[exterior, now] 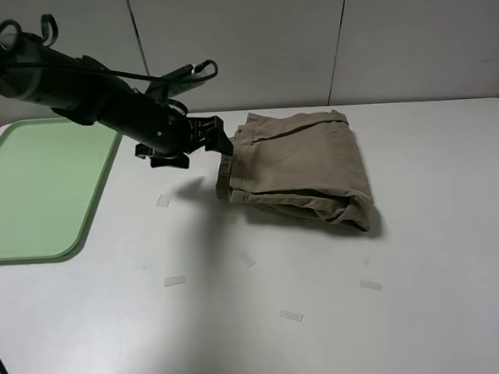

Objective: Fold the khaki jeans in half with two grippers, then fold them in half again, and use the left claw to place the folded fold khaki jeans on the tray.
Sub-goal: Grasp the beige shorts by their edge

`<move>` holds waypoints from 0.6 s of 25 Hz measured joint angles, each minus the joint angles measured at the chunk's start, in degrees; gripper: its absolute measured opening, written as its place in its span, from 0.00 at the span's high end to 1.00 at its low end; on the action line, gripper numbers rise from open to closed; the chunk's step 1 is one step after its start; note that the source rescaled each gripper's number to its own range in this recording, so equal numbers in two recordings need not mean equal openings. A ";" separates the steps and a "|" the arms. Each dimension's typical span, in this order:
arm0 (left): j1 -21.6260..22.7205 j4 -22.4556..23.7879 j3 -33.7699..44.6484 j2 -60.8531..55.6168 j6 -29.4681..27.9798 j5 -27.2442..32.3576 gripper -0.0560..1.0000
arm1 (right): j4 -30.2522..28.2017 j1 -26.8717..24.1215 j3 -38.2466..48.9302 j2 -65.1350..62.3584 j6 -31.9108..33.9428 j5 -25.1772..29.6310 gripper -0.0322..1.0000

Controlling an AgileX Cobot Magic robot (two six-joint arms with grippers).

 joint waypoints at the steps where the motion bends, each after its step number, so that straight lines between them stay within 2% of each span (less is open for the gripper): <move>1: -0.33 -0.68 -0.59 0.86 0.28 -0.05 0.13 | 0.00 0.00 0.00 0.00 0.00 0.00 0.00; 15: -4.68 -8.52 -8.09 9.38 1.00 -1.92 0.14 | 0.00 0.00 0.00 0.00 0.00 0.00 0.00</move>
